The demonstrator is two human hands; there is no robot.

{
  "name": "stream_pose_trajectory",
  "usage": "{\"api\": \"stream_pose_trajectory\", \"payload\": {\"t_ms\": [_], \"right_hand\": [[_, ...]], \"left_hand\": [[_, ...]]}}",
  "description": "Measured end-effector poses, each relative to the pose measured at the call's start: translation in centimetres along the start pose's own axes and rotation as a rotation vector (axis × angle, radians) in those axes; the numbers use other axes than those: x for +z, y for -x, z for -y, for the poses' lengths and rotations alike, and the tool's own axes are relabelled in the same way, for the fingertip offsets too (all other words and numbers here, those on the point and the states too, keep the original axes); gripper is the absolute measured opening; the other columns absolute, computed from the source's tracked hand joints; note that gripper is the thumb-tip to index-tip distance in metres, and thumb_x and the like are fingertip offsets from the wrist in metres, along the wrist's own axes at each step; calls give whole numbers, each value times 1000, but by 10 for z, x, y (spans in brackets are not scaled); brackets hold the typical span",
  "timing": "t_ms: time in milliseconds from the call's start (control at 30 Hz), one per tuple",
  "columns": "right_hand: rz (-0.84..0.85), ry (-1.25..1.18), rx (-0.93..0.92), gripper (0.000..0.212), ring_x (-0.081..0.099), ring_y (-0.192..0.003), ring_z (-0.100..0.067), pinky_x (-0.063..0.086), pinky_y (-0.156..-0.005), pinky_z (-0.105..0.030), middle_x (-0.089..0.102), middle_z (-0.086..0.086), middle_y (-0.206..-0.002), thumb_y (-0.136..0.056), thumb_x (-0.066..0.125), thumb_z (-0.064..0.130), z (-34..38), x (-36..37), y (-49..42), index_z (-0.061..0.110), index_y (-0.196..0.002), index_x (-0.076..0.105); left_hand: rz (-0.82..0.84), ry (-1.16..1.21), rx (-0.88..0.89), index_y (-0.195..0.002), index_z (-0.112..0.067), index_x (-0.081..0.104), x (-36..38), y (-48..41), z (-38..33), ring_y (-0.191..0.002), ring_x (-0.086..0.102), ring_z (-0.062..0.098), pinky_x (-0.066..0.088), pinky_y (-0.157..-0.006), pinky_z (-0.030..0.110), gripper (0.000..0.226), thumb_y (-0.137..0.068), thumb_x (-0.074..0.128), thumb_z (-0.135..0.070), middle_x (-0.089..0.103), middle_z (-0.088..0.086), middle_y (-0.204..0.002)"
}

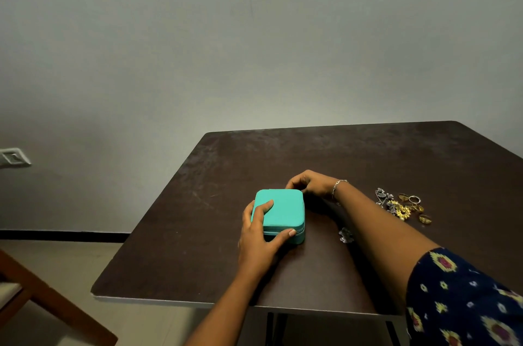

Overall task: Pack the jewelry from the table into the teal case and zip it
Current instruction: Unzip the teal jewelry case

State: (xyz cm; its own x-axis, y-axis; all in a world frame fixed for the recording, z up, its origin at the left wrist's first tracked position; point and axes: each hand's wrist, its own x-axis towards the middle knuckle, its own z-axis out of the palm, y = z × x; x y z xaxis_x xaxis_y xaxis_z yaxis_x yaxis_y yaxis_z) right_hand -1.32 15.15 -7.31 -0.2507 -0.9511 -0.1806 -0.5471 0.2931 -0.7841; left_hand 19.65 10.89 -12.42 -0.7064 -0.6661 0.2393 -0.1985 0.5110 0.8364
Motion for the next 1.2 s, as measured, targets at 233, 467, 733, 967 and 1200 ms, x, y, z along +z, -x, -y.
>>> {"api": "stream_pose_trajectory", "payload": {"t_ms": [233, 467, 733, 967, 1200], "right_hand": [[-251, 51, 10, 12, 60, -75, -17, 52, -82, -36, 67, -13, -83, -80, 62, -3, -3, 6, 5, 7, -76, 67], [-510, 291, 63, 9, 63, -85, -15, 48, -79, -25, 72, -8, -91, -78, 68, 5, -4, 16, 25, 8, -87, 72], [-679, 328, 153, 9, 63, -92, -21, 45, -79, -27, 71, -6, -93, -78, 67, 11, -1, 41, 61, 14, -86, 71], [-687, 244, 175, 8, 61, -94, -22, 45, -79, -29, 70, -4, -92, -77, 66, 11, 8, 77, 95, 16, -83, 70], [-724, 163, 133, 7, 59, -89, -18, 41, -75, -25, 67, -4, -95, -81, 65, 13, 21, 111, 108, 12, -88, 66]], "left_hand": [[-1, -17, -5, -130, -35, 39, -2, -1, -1, -128, 32, 14, 41, -102, 43, 65, -74, 71, -40, 22, -8, -145], [-6, -38, -9, -130, -35, 38, -2, -1, -1, -129, 32, 15, 39, -104, 41, 64, -75, 70, -41, 21, -6, -146], [-39, -58, 19, -130, -34, 39, -1, 0, -4, -128, 35, 16, 41, -101, 41, 63, -75, 70, -41, 24, -6, -145], [-50, -75, 27, -131, -33, 39, 0, 0, -5, -128, 35, 17, 41, -101, 42, 64, -75, 70, -40, 24, -5, -145], [-42, -82, 21, -132, -32, 37, 1, 1, -5, -128, 35, 18, 41, -100, 39, 65, -76, 69, -41, 23, -4, -146]]}}
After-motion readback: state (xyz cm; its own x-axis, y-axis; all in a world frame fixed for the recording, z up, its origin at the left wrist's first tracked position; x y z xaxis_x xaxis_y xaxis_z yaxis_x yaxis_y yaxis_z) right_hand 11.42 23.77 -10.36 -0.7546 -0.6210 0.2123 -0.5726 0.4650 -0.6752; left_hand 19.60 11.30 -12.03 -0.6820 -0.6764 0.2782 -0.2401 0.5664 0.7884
